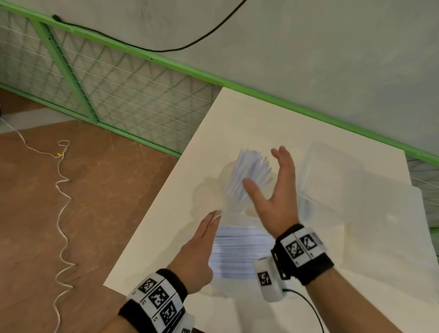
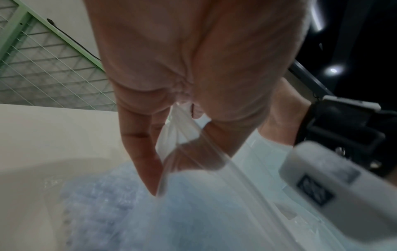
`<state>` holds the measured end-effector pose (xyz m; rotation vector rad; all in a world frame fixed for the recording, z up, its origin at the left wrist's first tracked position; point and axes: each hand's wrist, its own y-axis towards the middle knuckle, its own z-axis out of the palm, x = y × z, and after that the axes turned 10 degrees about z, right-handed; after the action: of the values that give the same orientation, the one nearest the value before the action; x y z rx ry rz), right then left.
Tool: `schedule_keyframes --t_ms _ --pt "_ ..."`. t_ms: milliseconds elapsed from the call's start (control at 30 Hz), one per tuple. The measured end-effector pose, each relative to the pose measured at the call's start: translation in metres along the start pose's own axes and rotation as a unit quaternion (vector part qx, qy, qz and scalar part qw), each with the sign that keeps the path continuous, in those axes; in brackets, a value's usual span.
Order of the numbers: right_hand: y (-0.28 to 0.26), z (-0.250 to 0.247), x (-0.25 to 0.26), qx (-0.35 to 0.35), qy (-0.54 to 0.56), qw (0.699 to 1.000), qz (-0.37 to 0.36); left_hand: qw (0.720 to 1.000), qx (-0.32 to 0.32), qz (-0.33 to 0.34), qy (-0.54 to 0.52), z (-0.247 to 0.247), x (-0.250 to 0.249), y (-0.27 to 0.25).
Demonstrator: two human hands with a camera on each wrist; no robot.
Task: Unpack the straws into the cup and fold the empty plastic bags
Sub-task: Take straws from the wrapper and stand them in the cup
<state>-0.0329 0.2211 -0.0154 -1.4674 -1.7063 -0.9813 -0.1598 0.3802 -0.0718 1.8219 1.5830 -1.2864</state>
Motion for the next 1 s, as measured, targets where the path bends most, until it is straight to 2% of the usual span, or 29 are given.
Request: schedule_keyframes --t_ms 100,267,500,633,833,900,1000 --pt "-0.004 0.011 -0.014 0.019 -0.068 0.997 0.012 1.0 -0.003 0.005 0.003 -0.001 -0.003 -0.001" --pt "0.033 0.021 -0.011 0.037 -0.113 0.993 0.008 1.0 0.001 -0.005 0.007 0.0 -0.001 -0.001" --pt "0.072 0.03 -0.002 0.104 -0.112 0.987 -0.048 1.0 0.001 0.015 0.016 0.001 0.003 -0.002" --pt "0.074 0.032 -0.009 0.08 -0.118 0.986 -0.091 1.0 0.004 0.024 0.019 0.001 0.005 -0.001" --pt "0.082 0.024 -0.01 0.036 -0.024 0.999 0.027 1.0 0.006 0.014 0.015 0.002 0.007 0.001" --pt "0.082 0.021 -0.009 0.033 -0.029 0.999 -0.008 1.0 0.006 0.019 0.016 0.002 0.007 0.001" --pt "0.087 0.02 -0.006 0.063 -0.058 0.99 -0.111 1.0 0.004 0.02 0.017 0.002 0.004 0.001"
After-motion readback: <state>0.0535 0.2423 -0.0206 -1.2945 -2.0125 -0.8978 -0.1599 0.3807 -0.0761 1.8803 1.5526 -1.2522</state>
